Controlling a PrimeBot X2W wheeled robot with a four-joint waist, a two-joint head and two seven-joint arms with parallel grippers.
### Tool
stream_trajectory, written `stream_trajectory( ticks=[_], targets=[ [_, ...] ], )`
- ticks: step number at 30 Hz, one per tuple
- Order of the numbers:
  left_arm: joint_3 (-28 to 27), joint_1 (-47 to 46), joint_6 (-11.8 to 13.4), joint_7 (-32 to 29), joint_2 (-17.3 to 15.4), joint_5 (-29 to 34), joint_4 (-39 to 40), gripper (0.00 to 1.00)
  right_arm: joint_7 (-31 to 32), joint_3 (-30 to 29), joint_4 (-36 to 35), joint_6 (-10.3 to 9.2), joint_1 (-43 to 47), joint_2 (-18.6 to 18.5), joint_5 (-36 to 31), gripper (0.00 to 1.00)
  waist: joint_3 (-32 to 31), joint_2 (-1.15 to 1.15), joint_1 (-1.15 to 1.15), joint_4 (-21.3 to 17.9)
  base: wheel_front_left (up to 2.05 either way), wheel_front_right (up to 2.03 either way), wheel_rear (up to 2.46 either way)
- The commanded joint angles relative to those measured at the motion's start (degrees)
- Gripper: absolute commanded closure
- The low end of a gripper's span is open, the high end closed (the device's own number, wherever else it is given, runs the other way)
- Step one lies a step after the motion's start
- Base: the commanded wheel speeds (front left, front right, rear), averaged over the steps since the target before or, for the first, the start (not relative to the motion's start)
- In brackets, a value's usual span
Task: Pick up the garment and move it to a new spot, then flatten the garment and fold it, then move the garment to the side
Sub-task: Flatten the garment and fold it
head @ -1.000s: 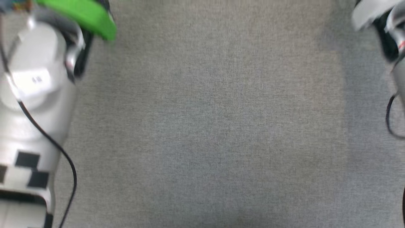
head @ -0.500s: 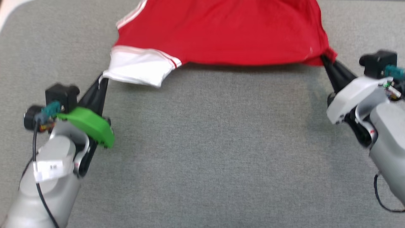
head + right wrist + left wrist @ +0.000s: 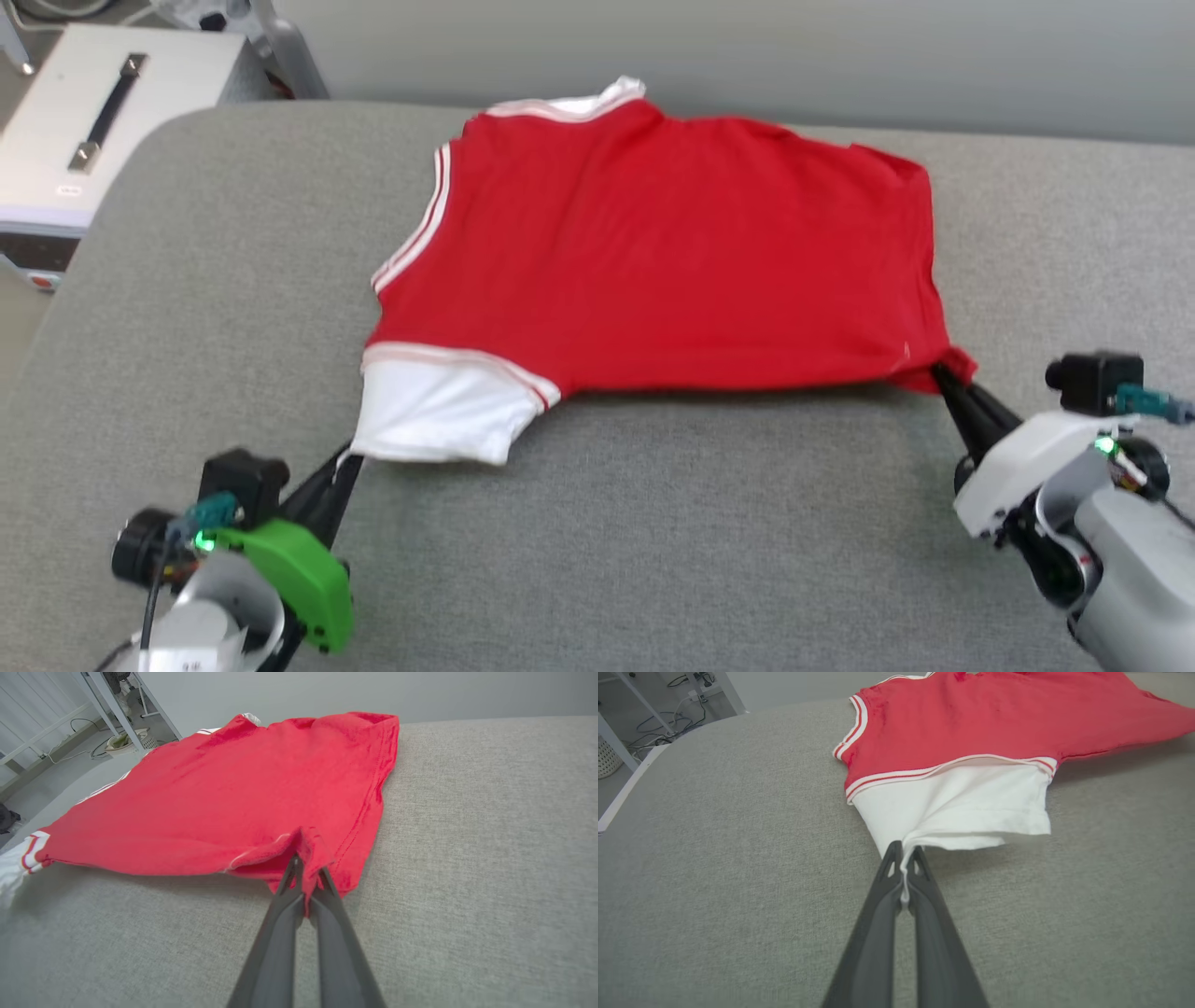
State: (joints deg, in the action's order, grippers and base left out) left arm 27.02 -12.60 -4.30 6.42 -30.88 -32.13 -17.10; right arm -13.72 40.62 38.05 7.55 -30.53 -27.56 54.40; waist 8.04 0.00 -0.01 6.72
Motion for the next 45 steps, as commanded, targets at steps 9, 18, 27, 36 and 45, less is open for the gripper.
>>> stream_trajectory(
  ticks=[9, 18, 27, 36, 45],
  targets=[
    [0.43, 9.65, 1.39, -2.68, -3.13, -2.93, 6.17, 1.0, -0.73, -1.3, -3.98, -0.06, 10.26, -2.16, 5.03, 1.0, -7.52, 0.0, 0.01, 0.72, 0.0, 0.0, 0.0],
    [2.8, 16.97, -0.3, -9.08, -7.86, -6.3, 14.0, 1.0, 2.42, -0.53, -9.47, -0.06, 19.55, -5.1, 6.69, 1.0, -11.86, 0.0, 0.01, 0.55, 0.0, 0.0, 0.0],
    [3.91, 24.02, -1.36, -12.97, -13.08, -10.44, 20.86, 1.0, 9.61, -2.11, -17.5, -0.06, 29.08, -9.76, 8.03, 1.0, -14.38, 0.0, 0.01, 0.68, 0.0, 0.0, 0.0],
    [1.04, 25.3, 0.46, -11.66, -15.49, -11.56, 27.1, 1.0, 13.35, -10.42, -25.75, -0.06, 35.51, -11.26, 6.29, 1.0, -14.82, 0.0, 0.01, 0.73, 0.0, 0.0, 0.0],
    [0.58, 15.92, 0.64, -13.43, -13.62, -9.55, 28.31, 1.0, 19.62, -19.18, -31.88, -0.06, 34.39, -9.21, 2.37, 1.0, -10.51, 0.0, 0.01, -0.31, 0.0, 0.0, 0.0]
  ],
)
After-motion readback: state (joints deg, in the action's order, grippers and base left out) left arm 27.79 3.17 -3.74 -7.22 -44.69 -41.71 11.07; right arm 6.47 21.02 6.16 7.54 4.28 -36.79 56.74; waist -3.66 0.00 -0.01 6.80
